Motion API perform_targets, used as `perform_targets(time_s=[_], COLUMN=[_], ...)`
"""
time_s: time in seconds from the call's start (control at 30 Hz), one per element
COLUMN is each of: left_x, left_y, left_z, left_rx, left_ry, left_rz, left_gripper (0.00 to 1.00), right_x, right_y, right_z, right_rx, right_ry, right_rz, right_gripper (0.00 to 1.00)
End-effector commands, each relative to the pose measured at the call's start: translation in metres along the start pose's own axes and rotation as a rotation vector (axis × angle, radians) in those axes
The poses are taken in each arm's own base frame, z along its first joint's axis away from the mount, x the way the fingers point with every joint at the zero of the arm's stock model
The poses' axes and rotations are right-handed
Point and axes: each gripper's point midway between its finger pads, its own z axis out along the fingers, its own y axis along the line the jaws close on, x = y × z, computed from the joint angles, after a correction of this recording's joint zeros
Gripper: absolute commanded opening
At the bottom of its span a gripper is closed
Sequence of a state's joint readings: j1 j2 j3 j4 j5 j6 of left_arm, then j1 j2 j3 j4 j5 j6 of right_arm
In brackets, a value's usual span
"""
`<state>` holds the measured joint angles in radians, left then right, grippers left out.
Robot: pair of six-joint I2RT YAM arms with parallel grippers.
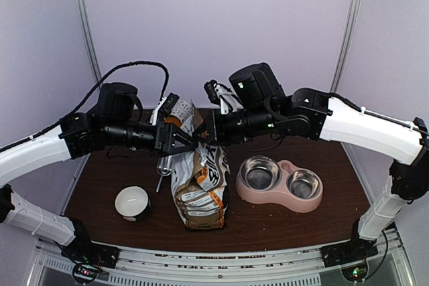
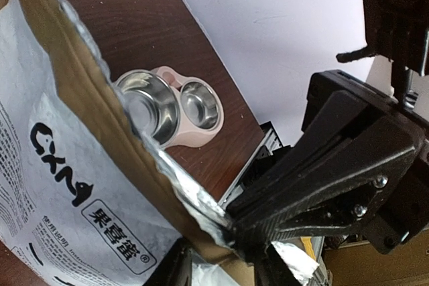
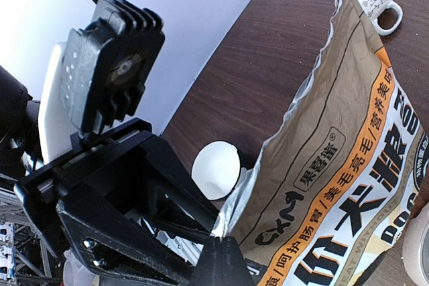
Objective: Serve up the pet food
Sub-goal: Open the seal of the pet food bag.
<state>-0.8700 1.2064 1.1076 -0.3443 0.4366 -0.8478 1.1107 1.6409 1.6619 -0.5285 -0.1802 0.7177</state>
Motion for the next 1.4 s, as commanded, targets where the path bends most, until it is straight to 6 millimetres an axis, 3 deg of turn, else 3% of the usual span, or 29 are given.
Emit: perform_targets(time_s=[0.0,0.33,0.6,0.9,1.2,1.33,1.37], left_x=[-0.012,-0.015,-0.017,-0.024,-0.027,-0.036,-0.039], left_y=[-0.017,-0.014,0.000,0.010,0.009,-0.009,-0.013], left_z=[0.006,0.011,0.002,-0.011,-0.015,-0.020,-0.021], left_rx=[0.067,0.072,-0.035,-0.122,-0.124,-0.045,-0.029], left_ry=[-0.024,-0.041,-0.056,-0.117,-0.136,-0.174,-0.181], left_rz=[-0.006,-0.079,-0.119,-0.133,-0.126,-0.088,-0.071], left_gripper=[0.31,0.00,0.00,0.00,0.00,0.00,0.05], right_x=[-0.008,0.006,0.006,0.002,0.001,0.002,0.003], right_y=[0.012,0.023,0.010,-0.028,-0.030,-0.019,-0.015], right_z=[-0.003,-0.002,-0.005,-0.009,-0.007,-0.003,-0.002], right_rx=[-0.015,-0.012,0.102,0.357,0.374,0.306,0.274], right_ry=[-0.036,-0.007,-0.030,-0.038,-0.041,-0.039,-0.041], right_rz=[-0.042,-0.132,-0.208,-0.260,-0.270,-0.251,-0.239], right_gripper=[0.00,0.00,0.00,0.00,0.00,0.00,0.00])
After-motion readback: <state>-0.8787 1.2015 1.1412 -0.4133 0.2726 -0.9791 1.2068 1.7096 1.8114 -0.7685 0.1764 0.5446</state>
